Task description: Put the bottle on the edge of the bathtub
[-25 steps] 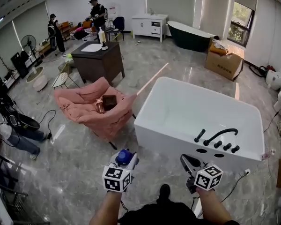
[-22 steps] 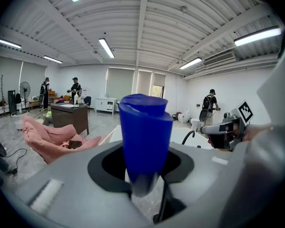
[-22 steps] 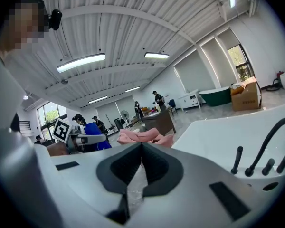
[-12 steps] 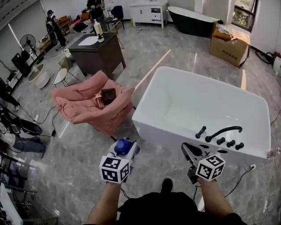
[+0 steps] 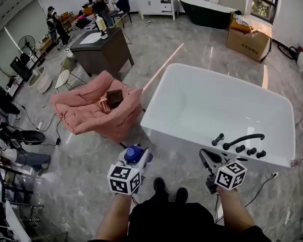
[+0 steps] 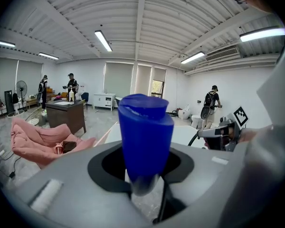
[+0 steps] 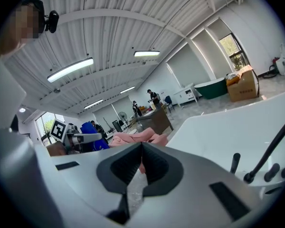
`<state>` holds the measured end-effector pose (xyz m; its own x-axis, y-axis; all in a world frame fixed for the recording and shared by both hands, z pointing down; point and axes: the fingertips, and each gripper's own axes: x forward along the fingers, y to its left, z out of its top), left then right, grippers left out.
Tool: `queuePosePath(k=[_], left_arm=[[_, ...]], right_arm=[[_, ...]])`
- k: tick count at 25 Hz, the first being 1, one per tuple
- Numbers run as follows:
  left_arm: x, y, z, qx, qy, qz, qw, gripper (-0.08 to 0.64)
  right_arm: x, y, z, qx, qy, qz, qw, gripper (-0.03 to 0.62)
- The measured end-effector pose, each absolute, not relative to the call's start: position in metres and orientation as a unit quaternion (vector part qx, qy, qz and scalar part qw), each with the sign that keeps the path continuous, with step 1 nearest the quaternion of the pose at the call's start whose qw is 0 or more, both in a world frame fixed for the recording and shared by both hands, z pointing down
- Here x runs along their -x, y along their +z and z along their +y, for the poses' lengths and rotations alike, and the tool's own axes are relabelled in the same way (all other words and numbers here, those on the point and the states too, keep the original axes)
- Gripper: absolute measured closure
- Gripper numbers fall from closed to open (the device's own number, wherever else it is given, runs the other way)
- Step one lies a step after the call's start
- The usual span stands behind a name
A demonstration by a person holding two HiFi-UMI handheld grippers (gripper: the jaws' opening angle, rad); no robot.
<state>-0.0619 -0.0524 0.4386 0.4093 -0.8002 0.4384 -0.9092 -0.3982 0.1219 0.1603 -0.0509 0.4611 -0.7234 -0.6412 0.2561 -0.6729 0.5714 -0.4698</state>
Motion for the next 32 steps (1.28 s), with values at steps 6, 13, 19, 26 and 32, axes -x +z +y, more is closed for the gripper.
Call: queuePosePath(k=[6, 13, 19, 26, 32], left_arm=[[0.083, 0.446, -0.087, -0.829, 0.156, -0.507, 0.177, 0.411], [0.109, 0.455, -0.132, -0.853, 0.157, -0.473, 0.158, 0.412], [0.120, 0.465, -0.155, -0.868, 0.160, -0.442, 0.158, 0.411], [0.118, 0.486, -0.187, -0.868, 0.172, -0.433, 0.173, 0.411], [0.110, 0.511, -0.217, -0.853, 0.188, -0.441, 0.206, 0.411]], right_arm=[[-0.130, 0.470, -0.075, -0.379, 0.282, -0.880, 0.053, 0.580], [-0.089, 0.466, -0.116, -0.403, 0.264, -0.874, 0.065, 0.580], [-0.066, 0.460, -0.132, -0.426, 0.259, -0.865, 0.061, 0.580], [-0.061, 0.481, -0.157, -0.421, 0.282, -0.859, 0.076, 0.580], [-0.059, 0.499, -0.192, -0.399, 0.295, -0.864, 0.086, 0.580]])
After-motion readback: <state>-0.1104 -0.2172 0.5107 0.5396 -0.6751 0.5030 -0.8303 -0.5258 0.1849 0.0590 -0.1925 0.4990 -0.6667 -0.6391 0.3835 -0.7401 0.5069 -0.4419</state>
